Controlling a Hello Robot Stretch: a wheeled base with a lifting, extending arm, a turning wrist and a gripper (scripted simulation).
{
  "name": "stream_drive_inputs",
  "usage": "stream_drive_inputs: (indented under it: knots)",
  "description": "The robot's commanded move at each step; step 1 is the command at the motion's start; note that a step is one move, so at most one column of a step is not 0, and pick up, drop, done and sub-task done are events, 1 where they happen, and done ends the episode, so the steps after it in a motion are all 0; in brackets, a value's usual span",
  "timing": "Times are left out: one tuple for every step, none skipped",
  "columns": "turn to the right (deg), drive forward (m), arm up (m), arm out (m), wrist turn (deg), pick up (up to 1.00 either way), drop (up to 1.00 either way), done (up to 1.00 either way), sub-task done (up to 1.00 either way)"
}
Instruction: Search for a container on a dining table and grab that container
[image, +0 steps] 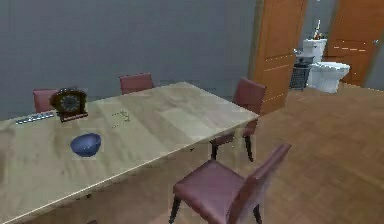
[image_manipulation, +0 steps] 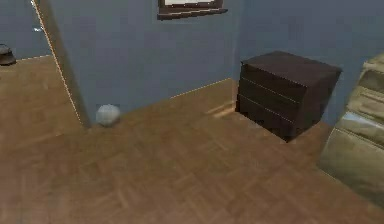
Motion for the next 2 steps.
stream_drive_inputs:
  knots:
    - [30.0, 0.00, 0.00, 0.00, 0.0, 0.00, 0.00, 0.00, 0.00]
    - [0.0, 0.05, 0.00, 0.00, 0.0, 0.00, 0.00, 0.00, 0.00]
